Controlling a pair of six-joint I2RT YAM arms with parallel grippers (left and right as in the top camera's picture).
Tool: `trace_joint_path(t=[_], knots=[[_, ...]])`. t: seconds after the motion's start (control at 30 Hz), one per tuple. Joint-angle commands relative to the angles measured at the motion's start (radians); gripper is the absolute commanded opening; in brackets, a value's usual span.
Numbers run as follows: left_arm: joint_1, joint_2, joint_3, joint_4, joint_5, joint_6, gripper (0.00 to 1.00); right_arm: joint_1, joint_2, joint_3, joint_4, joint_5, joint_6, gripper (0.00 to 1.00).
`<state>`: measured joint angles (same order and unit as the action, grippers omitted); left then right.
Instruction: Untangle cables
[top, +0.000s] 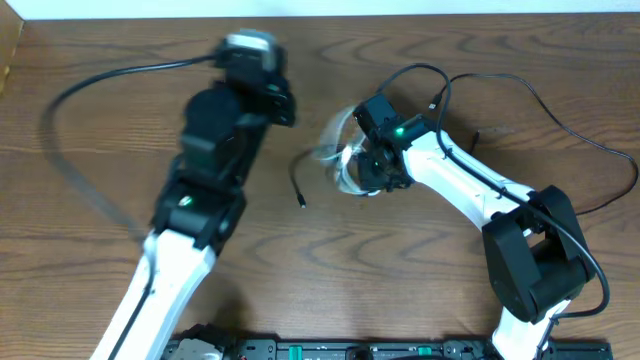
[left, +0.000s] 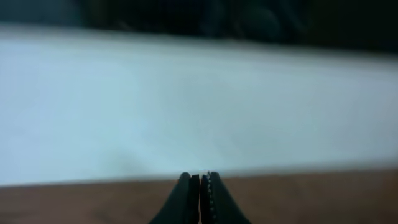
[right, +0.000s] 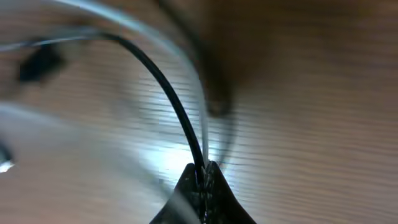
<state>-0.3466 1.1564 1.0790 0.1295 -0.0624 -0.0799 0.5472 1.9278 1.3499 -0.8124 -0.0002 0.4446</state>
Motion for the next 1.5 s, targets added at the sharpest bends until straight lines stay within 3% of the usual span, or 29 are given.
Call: trace_joint_path(t=[0.0, 0.17, 0.33, 0.53, 0.63, 0.73, 0.8, 0.93, 1.07, 1.2, 1.37, 1.47], knots=[[0.011, -0.092, 0.038, 0.012, -0.287, -0.006, 0.07, -0.005, 0.01, -0.006, -0.011, 0.185, -0.07, 0.06], [0.013, -0.129, 0.038, 0.01, -0.443, -0.006, 0.07, -0.024, 0.01, -0.006, 0.001, 0.255, -0.102, 0.09], [0.016, -0.124, 0.038, -0.038, -0.444, -0.006, 0.08, -0.049, 0.01, -0.005, 0.064, 0.122, -0.14, 0.1], [0.016, -0.082, 0.038, -0.141, -0.443, -0.011, 0.07, -0.08, 0.008, 0.057, 0.047, -0.005, -0.226, 0.05], [0.016, -0.056, 0.038, -0.212, -0.439, -0.089, 0.07, -0.111, 0.007, 0.116, -0.021, -0.123, -0.299, 0.17], [0.016, -0.016, 0.038, -0.299, -0.325, -0.175, 0.07, -0.141, 0.007, 0.141, -0.087, -0.307, -0.389, 0.42], [0.016, 0.027, 0.038, -0.341, -0.21, -0.204, 0.08, -0.158, 0.008, 0.14, -0.129, -0.378, -0.393, 0.47], [0.016, 0.118, 0.038, -0.392, 0.042, -0.243, 0.08, -0.169, 0.01, 0.13, -0.208, -0.388, -0.357, 0.47], [-0.003, 0.244, 0.038, -0.455, 0.405, -0.243, 0.08, -0.172, 0.01, 0.101, -0.235, -0.335, -0.304, 0.33], [-0.055, 0.346, 0.038, -0.558, 0.475, -0.19, 0.08, -0.196, 0.01, 0.071, -0.219, -0.305, -0.258, 0.31], [-0.192, 0.446, 0.038, -0.747, 0.477, 0.063, 0.15, -0.243, 0.029, 0.03, -0.185, -0.314, -0.258, 0.31], [-0.262, 0.454, 0.038, -0.789, 0.431, 0.141, 0.17, -0.262, 0.055, 0.029, -0.177, -0.351, -0.259, 0.31]])
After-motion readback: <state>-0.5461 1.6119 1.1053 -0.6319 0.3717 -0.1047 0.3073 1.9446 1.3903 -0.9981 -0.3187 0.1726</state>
